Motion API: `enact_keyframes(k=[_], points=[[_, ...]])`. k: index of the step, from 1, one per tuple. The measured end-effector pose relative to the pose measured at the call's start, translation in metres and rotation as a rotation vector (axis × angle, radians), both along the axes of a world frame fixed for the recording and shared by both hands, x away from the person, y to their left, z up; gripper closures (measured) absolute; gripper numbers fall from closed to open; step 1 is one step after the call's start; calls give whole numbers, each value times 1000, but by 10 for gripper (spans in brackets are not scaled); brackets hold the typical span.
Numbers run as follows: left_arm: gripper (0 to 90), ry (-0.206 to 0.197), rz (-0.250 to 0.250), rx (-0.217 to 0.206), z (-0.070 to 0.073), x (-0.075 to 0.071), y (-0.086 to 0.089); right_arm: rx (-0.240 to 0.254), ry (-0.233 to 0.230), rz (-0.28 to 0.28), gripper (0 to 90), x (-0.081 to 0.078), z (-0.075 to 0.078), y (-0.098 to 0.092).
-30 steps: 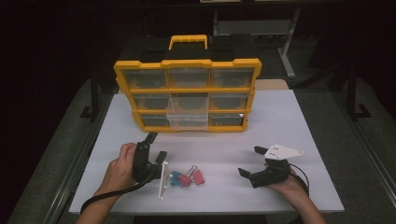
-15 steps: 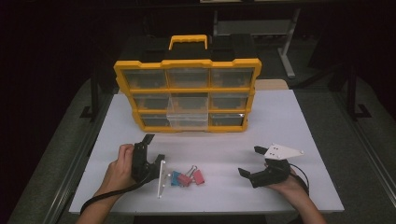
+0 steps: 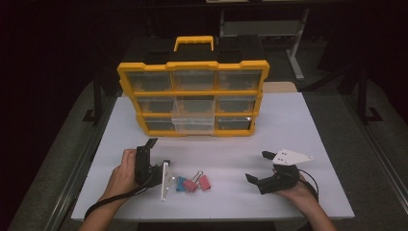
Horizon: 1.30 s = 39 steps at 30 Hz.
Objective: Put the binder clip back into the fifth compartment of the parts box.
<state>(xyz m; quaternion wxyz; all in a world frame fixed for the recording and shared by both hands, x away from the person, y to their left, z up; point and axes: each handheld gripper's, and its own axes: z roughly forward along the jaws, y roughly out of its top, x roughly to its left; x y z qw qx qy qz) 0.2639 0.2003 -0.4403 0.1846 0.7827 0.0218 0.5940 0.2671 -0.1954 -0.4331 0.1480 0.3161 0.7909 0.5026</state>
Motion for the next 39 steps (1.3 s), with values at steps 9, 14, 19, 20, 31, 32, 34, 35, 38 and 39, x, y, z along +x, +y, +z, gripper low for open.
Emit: enact_keyframes(k=[9, 14, 19, 20, 31, 32, 34, 35, 38, 39], points=[[0, 47, 22, -76, 2, 3, 4, 4, -1, -3, 0, 0, 1, -1], [0, 72, 28, -117, 4, 6, 6, 2, -2, -3, 0, 0, 0, -1], [0, 105, 46, -134, 6, 7, 7, 3, -3, -7, 0, 1, 1, -1], [0, 116, 50, -142, 6, 7, 8, 2, -2, -7, 0, 1, 1, -1], [0, 176, 73, -238, 9, 10, 11, 1, -3, -3, 0, 0, 0, -1], [0, 183, 77, -252, 10, 11, 11, 2, -2, -3, 0, 0, 0, -1], [0, 191, 79, -277, 10, 11, 12, 3, -2, -5, 0, 0, 1, -1], [0, 195, 79, -283, 10, 12, 12, 2, -2, -4, 0, 0, 0, -1], [0, 222, 80, -331, 11, 13, 13, 0, -4, -1, 0, 0, 0, 0], [0, 228, 81, -342, 11, 13, 13, 0, -6, -1, 0, 0, 0, 0]])
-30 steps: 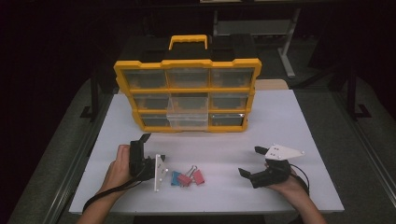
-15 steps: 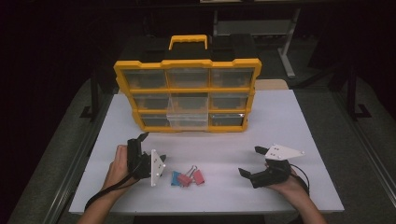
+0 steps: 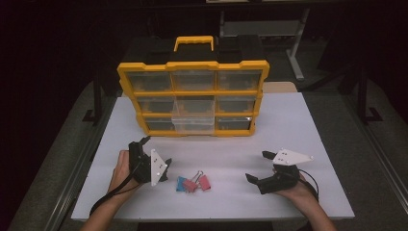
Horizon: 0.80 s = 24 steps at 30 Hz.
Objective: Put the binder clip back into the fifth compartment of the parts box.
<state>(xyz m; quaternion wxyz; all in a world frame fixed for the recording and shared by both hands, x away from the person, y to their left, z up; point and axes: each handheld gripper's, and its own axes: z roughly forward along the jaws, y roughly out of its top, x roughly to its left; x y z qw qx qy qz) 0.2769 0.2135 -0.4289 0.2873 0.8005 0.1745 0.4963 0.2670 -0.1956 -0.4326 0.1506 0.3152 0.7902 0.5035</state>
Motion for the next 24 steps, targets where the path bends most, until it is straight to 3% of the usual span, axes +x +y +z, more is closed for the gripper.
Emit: enact_keyframes(k=[15, 17, 18, 19, 24], points=[[0, 144, 13, -209, 3, 8, 9, 1, 0, 1, 0, 0, 0, 0], [0, 153, 11, -222, 3, 9, 9, 0, -1, 2, 0, 0, 0, 0], [0, 165, 3, -271, 4, 11, 10, 1, -1, 2, 0, 0, 0, 0], [0, 171, 3, -286, 4, 11, 11, 2, 2, 0, 0, 0, 0, 0], [0, 206, 4, -335, 5, 13, 13, 3, 5, -2, 0, 1, 0, -1]])
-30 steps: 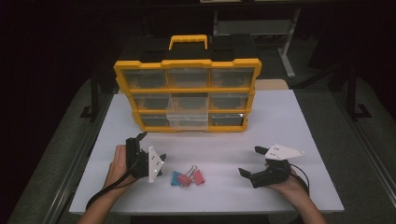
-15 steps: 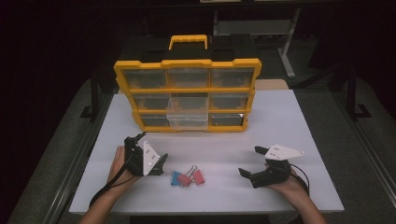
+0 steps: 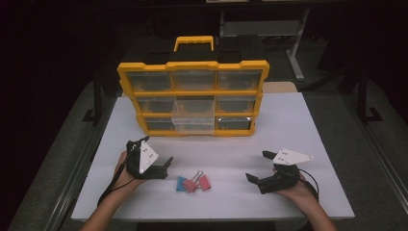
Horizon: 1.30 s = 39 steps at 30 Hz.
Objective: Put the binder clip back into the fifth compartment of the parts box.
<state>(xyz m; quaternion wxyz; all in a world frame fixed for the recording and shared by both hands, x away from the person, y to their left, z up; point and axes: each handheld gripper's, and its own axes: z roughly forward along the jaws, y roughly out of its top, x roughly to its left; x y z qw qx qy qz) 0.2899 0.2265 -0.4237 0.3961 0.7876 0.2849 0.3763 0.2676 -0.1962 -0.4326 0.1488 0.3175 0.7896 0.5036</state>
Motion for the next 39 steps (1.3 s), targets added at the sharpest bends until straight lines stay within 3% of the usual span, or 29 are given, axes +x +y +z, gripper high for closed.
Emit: enact_keyframes(k=[7, 10, 13, 14, 19, 22, 23, 25, 28, 33, 39], points=[[0, 43, 3, -70, 2, 2, 3, 2, -1, -2, 0, 0, 0, 0], [0, 75, 3, -144, 2, 5, 5, 0, 0, -1, 0, 0, 0, 0], [0, 97, 4, -176, 3, 6, 7, -2, -1, 0, 0, 0, 0, 0], [0, 138, -1, -220, 5, 7, 11, -3, -3, 1, 0, -1, 0, 0], [0, 196, -8, -299, 6, 9, 16, -3, -3, 1, 0, 0, 0, 0], [0, 218, -8, -323, 6, 10, 17, -3, -3, 2, 0, 0, 0, 0], [0, 238, -8, -369, 7, 11, 19, -3, -2, 2, 0, 0, 0, 0], [0, 245, -15, -395, 9, 11, 22, -3, 0, 1, 0, 1, 0, 0], [0, 220, -16, -395, 9, 11, 22, -3, -1, 2, 0, 0, 0, 0], [0, 220, -22, -396, 8, 11, 24, -1, -4, 0, 0, 0, 0, -1], [0, 211, -36, -368, 6, 0, 30, -5, -1, 4, 0, 1, -1, 0]])
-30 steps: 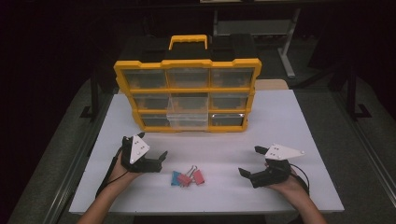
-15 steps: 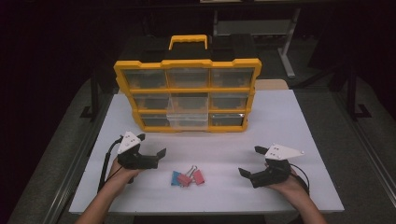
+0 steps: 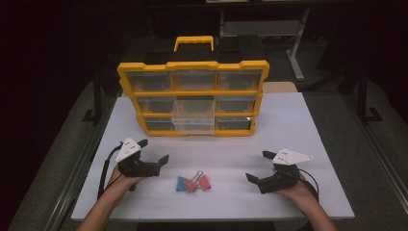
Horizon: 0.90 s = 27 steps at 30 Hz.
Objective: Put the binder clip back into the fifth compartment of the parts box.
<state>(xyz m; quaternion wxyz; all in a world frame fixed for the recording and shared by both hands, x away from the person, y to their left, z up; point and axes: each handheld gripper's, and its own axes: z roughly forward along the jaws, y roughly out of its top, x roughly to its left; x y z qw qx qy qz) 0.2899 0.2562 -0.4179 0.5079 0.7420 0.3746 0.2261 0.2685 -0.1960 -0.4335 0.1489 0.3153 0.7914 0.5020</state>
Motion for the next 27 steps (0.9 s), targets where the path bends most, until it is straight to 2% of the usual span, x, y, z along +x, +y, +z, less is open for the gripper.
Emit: enact_keyframes(k=[2, 8, 16, 17, 19, 27], points=[[0, -5, 4, -17, 0, -3, 2, 0, 0, 0, 0, 0, 0, 0], [0, -18, 11, -26, -2, -12, 9, 4, 1, -5, 0, 0, 1, 0], [0, -14, 23, -29, -7, -24, 18, 5, 3, -7, 0, -1, 1, 0], [0, -20, 20, -18, -8, -25, 20, 2, 2, -8, 0, 0, 1, 0], [0, -20, 21, -34, -7, -24, 21, 1, 0, -8, 0, -1, 1, 0], [0, -49, 0, -30, -8, -23, 24, -12, 2, 2, 0, -1, 1, 2]])
